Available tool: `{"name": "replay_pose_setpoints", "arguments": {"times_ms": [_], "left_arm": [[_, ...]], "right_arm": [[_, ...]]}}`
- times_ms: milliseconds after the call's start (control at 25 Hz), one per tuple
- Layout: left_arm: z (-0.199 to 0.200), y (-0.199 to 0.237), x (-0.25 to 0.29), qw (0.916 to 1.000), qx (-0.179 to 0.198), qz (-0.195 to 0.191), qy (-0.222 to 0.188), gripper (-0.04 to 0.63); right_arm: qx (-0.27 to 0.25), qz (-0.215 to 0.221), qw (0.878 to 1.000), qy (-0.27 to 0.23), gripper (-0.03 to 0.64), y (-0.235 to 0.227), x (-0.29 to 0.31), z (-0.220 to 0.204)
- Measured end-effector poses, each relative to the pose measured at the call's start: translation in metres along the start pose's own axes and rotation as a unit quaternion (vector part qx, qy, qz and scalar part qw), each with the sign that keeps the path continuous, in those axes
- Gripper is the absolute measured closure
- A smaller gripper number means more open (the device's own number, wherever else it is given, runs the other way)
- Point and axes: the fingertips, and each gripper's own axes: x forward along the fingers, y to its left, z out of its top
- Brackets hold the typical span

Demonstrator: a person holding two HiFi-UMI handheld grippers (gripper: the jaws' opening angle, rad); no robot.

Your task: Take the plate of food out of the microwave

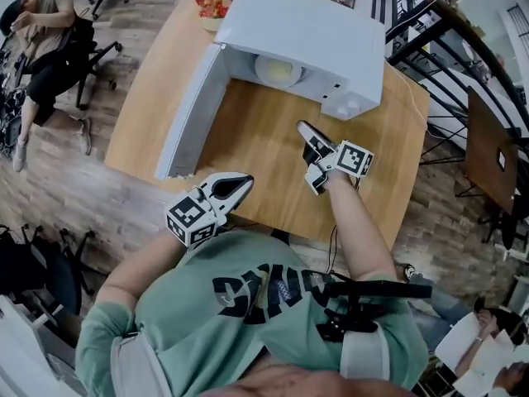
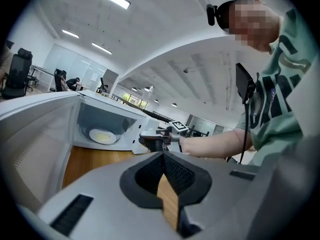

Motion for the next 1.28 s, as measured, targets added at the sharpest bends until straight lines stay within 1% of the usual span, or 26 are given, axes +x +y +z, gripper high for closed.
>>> {"name": "replay_pose_setpoints", "arguments": {"times_ms": [40, 160, 320, 360, 400, 440, 600, 800, 960, 1160, 1280], "left_arm": [[-0.005, 0.004, 0.000, 1.0000, -0.001, -0.003, 0.006, 0.598], [-0.018, 0.018, -0.001, 0.9998, -0.003, -0.010, 0.018, 0.598], [-0.030, 0.030, -0.009, 0.9997, -0.011, -0.003, 0.020, 0.598], [-0.032, 0.033, -0.011, 0.9997, -0.013, -0.002, 0.019, 0.598], [-0.034, 0.036, -0.014, 0.9998, -0.014, 0.000, 0.017, 0.598], [-0.035, 0.039, -0.016, 0.9998, -0.015, 0.001, 0.015, 0.598], [-0.044, 0.050, -0.020, 0.9996, -0.027, 0.001, 0.012, 0.598], [-0.048, 0.058, -0.020, 0.9993, -0.037, -0.004, 0.007, 0.598], [-0.050, 0.064, -0.023, 0.9988, -0.049, -0.001, 0.005, 0.598], [-0.054, 0.069, -0.027, 0.9984, -0.055, 0.007, 0.010, 0.598], [-0.054, 0.070, -0.026, 0.9983, -0.058, 0.007, 0.006, 0.598]], "right_arm": [[0.022, -0.003, 1.000, -0.005, 0.520, -0.013, 0.012, 0.001], [0.072, -0.025, 0.997, -0.025, 0.518, -0.052, 0.049, 0.009], [0.132, -0.046, 0.988, -0.062, 0.518, -0.097, 0.084, 0.021], [0.143, -0.048, 0.986, -0.070, 0.510, -0.105, 0.091, 0.024], [0.151, -0.049, 0.984, -0.077, 0.475, -0.112, 0.097, 0.027], [0.158, -0.050, 0.983, -0.082, 0.471, -0.118, 0.103, 0.029], [0.176, -0.059, 0.978, -0.099, 0.471, -0.136, 0.118, 0.036], [0.179, -0.072, 0.976, -0.105, 0.471, -0.150, 0.132, 0.042], [0.193, -0.069, 0.973, -0.108, 0.471, -0.149, 0.140, 0.044], [0.187, -0.073, 0.975, -0.097, 0.472, -0.150, 0.146, 0.045], [0.198, -0.073, 0.974, -0.088, 0.473, -0.151, 0.148, 0.042]]}}
